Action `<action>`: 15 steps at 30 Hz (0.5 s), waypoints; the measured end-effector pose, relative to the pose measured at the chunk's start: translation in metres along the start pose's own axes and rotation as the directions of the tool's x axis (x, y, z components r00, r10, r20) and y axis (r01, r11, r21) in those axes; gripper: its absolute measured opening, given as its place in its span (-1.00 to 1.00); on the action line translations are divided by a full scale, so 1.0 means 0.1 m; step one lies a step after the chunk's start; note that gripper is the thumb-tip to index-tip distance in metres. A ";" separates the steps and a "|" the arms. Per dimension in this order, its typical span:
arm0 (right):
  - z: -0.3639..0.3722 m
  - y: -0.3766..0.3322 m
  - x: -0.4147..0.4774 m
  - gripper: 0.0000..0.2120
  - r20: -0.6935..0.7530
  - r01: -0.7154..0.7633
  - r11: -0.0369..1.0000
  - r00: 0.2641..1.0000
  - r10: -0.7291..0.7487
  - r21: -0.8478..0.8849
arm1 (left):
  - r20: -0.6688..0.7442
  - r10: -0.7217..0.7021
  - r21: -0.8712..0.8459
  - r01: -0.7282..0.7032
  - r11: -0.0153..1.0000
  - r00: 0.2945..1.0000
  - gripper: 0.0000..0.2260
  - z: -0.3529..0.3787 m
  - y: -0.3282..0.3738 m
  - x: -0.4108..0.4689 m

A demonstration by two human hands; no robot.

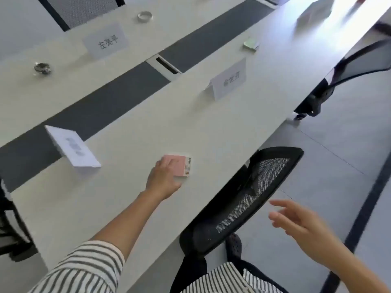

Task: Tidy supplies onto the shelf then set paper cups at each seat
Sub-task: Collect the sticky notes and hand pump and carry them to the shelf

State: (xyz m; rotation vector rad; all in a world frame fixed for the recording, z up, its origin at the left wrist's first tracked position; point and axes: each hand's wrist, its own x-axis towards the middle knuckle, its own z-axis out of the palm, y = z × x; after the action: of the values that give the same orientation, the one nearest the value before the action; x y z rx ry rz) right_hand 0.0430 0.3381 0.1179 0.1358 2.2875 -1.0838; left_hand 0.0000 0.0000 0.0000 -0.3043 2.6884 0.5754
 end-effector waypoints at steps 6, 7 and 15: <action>0.06 0.15 -0.24 -0.62 -0.066 -0.158 0.984 0.984 0.163 0.086 | 0.200 0.193 0.389 -0.259 0.884 0.961 -0.24 0.19 -0.09 0.69; 0.08 0.18 -0.29 -0.61 -0.084 -0.176 0.978 0.979 0.186 0.111 | 0.213 0.206 0.415 -0.279 0.866 0.955 -0.27 0.25 -0.12 0.73; 0.15 0.30 -0.43 -0.57 -0.154 -0.214 0.944 0.954 0.257 0.250 | 0.172 0.112 0.478 -0.182 0.859 0.979 -0.34 0.32 0.06 0.76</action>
State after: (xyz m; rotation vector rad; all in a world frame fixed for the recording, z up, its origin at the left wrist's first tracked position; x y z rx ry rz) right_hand 0.0949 0.3531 0.1143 0.6126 2.2245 -1.2476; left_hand -0.0611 0.0094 -0.0552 0.0829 2.6184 -0.0665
